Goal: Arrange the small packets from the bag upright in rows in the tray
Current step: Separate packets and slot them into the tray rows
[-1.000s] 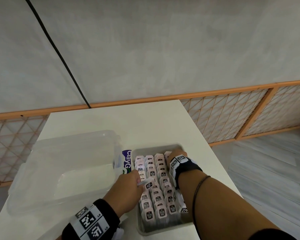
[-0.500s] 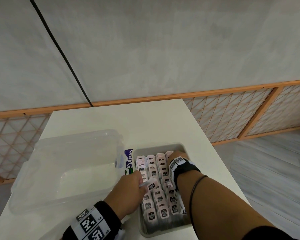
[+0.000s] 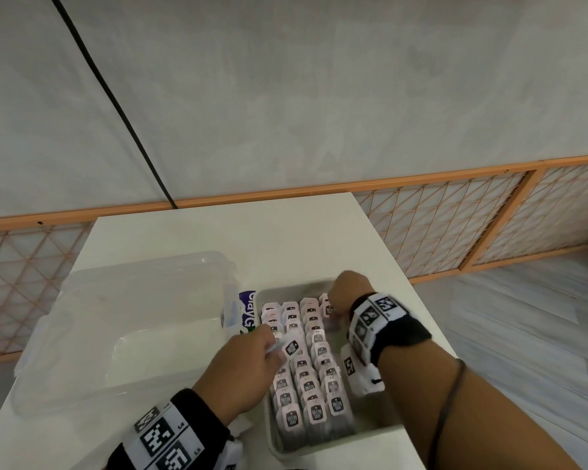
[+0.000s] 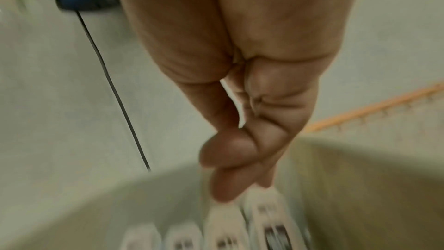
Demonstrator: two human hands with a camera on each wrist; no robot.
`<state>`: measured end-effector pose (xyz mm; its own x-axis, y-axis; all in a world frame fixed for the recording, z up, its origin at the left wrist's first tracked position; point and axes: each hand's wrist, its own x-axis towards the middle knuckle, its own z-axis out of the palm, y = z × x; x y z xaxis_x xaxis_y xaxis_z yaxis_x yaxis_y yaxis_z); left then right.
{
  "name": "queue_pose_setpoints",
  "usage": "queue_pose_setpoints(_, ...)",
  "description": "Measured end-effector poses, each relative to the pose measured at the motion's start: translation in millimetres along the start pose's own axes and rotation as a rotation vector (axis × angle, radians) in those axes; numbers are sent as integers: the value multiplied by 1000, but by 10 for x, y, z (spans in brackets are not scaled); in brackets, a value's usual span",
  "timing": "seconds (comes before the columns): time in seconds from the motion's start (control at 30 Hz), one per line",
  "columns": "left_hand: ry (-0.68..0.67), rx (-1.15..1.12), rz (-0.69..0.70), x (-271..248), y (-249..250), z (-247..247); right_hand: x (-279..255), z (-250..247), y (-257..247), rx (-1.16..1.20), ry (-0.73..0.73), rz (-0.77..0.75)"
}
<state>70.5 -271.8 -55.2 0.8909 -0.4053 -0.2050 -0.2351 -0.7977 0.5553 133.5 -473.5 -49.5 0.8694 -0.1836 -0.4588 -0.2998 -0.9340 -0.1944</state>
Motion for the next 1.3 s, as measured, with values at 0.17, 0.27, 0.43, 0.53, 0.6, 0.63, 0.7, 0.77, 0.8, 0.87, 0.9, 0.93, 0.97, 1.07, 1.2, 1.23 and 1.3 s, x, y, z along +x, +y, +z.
queue_pose_setpoints(0.17,142,-408,-30,67,46,-164,-435,-231,63,768,-318,-214)
queue_pose_setpoints(0.27,187,-661,-83,80,96,-200,-594,-214,37,798,-440,-324)
queue_pose_setpoints(0.43,181,-756,-105,65,105,-173,-580,-128,-38,1032,-306,-326)
queue_pose_setpoints(0.53,184,-663,-106,42,67,-157,-458,-179,-6,991,-118,-178)
queue_pose_setpoints(0.6,183,-561,-101,46,-2,-131,-320,-184,40,630,33,-56)
queue_pose_setpoints(0.63,174,-498,-91,51,-36,-118,-288,-200,48,330,55,-28)
queue_pose_setpoints(0.7,136,-315,-36,47,-68,-92,-309,-191,-4,-218,22,-51)
queue_pose_setpoints(0.77,80,-131,23,33,-57,-55,-288,-92,-46,-392,-59,-86)
queue_pose_setpoints(0.8,57,-75,37,24,-44,-40,-255,-32,-41,-399,-94,-99)
queue_pose_setpoints(0.87,17,-27,35,5,-30,-15,-245,56,-8,-331,-114,-102)
queue_pose_setpoints(0.9,-1,-14,28,-3,-30,-9,-250,101,29,-283,-109,-105)
queue_pose_setpoints(0.93,-14,-4,26,-9,-34,-6,-241,131,71,-258,-127,-105)
queue_pose_setpoints(0.97,-23,3,24,-11,-44,-3,-243,156,107,-233,-158,-110)
queue_pose_setpoints(1.07,-29,15,26,-17,-55,-8,-226,167,155,-197,-231,-105)
queue_pose_setpoints(1.2,-41,13,25,-17,-56,-2,-109,210,117,-157,-241,-127)
queue_pose_setpoints(1.23,-44,10,22,-18,-54,-2,-87,241,112,-144,-233,-125)
queue_pose_setpoints(1.3,-45,5,21,-23,-52,-5,2,324,112,-149,-204,-126)
